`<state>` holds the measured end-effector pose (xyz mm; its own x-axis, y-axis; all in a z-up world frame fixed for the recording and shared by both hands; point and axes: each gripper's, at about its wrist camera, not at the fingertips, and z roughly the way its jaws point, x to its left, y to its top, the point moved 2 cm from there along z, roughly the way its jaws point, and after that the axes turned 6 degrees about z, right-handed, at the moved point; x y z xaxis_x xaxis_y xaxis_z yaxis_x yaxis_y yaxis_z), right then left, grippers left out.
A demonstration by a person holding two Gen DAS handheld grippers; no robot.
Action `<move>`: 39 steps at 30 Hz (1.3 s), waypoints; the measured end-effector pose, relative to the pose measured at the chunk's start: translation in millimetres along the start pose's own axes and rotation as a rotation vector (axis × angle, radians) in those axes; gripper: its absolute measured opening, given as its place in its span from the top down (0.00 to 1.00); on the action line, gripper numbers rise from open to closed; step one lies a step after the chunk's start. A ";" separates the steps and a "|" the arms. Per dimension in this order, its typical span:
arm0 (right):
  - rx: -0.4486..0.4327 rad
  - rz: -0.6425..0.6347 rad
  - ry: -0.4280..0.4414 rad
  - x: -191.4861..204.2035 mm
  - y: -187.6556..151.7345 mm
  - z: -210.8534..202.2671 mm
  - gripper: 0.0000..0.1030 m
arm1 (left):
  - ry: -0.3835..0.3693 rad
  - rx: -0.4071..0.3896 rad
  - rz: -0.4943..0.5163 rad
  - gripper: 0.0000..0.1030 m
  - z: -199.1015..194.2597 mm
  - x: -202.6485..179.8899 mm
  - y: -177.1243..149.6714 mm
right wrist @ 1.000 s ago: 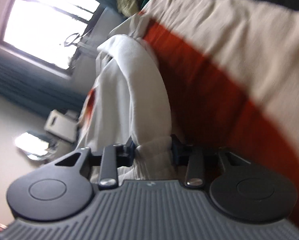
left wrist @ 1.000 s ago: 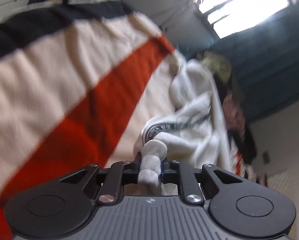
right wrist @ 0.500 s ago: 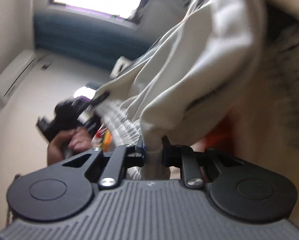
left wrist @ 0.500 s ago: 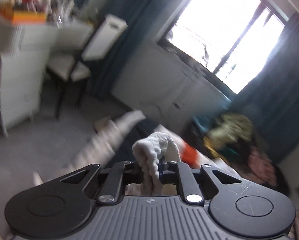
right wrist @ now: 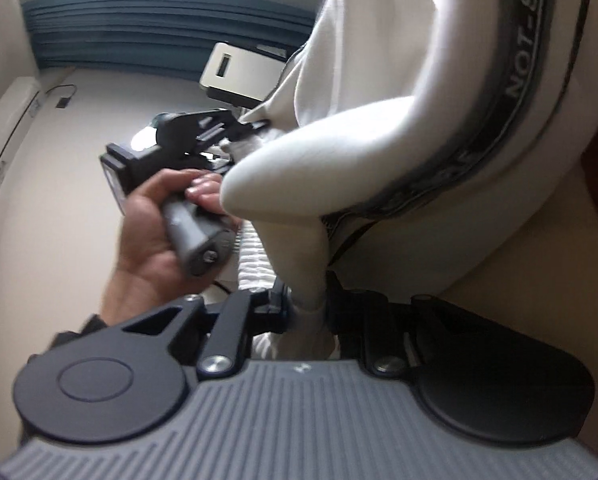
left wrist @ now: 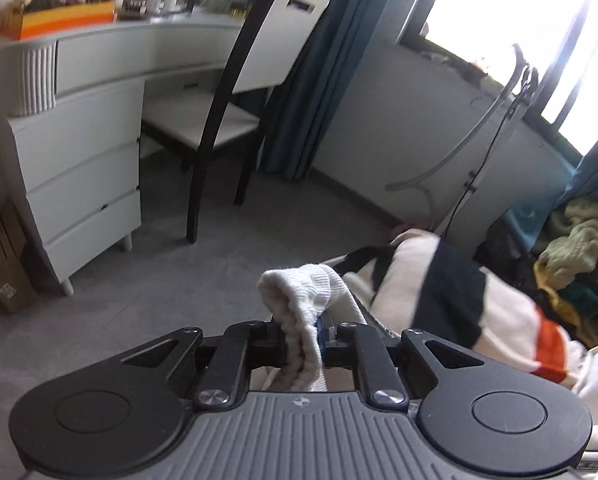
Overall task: Fold clothes
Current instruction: 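Lift the sweatpants high with both tools and shake them out, then lower the sweatpants onto the bed and open both tools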
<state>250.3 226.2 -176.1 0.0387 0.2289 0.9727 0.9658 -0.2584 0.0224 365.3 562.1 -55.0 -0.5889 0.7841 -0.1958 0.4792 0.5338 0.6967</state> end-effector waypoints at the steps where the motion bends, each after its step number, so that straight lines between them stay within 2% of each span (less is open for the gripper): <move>1: 0.014 0.002 -0.004 1.1 0.9 0.9 0.76 | 0.000 -0.001 0.011 0.86 0.4 -0.3 0.6; 3: 0.035 -0.010 -0.005 8.1 -3.4 -1.1 0.71 | -0.004 -0.009 0.022 0.80 -7.9 1.4 0.2; 4: 0.047 -0.024 -0.002 13.0 -7.4 -3.5 0.62 | -0.007 -0.007 0.028 0.78 -14.9 1.7 -1.5; 5: 0.061 -0.044 -0.005 16.4 -10.3 -7.2 0.43 | -0.011 -0.005 0.036 0.75 -22.3 2.0 -3.3; 6: 0.070 -0.060 -0.017 19.4 -13.4 -12.5 0.32 | -0.011 -0.006 0.051 0.69 -31.9 2.1 -5.4; 7: 0.073 -0.074 -0.031 23.3 -18.1 -18.8 0.13 | -0.010 -0.007 0.069 0.64 -42.0 2.2 -7.7; 8: 0.072 -0.088 -0.042 27.4 -23.2 -25.5 0.12 | 0.001 -0.022 0.075 0.51 -55.2 2.5 -10.3; 9: 0.071 -0.103 -0.054 31.5 -28.3 -32.1 0.12 | 0.015 -0.039 0.079 0.44 -69.1 2.8 -12.9; 11: 0.060 -0.159 -0.082 44.3 -35.9 -50.3 0.12 | 0.037 -0.073 0.090 0.39 -98.9 2.4 -17.2; 15: 0.016 -0.311 -0.137 75.9 -48.3 -96.8 0.12 | 0.018 -0.147 0.145 0.32 -164.6 -18.3 -24.3; 20: -0.167 -0.586 -0.223 118.2 -57.8 -181.6 0.12 | -0.094 -0.214 0.192 0.30 -245.6 -60.6 -55.9; 23: -0.300 -0.722 -0.296 133.0 -63.9 -234.3 0.13 | -0.174 -0.242 0.247 0.29 -295.1 -93.2 -88.4; 28: -0.520 -0.845 -0.398 128.5 -67.4 -309.8 0.13 | -0.300 -0.258 0.315 0.28 -357.7 -144.3 -159.8; 33: -0.612 -0.900 -0.475 105.0 -67.7 -354.3 0.13 | -0.430 -0.240 0.346 0.28 -392.4 -180.6 -239.2; 39: -0.705 -0.926 -0.553 68.3 -59.0 -406.1 0.13 | -0.456 -0.263 0.407 0.28 -401.8 -212.3 -322.9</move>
<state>91.8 -124.1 -17.1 -0.3054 0.9010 0.3081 0.3527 -0.1935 0.9155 74.1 96.1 39.0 -0.0326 0.9930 -0.1133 0.3961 0.1169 0.9107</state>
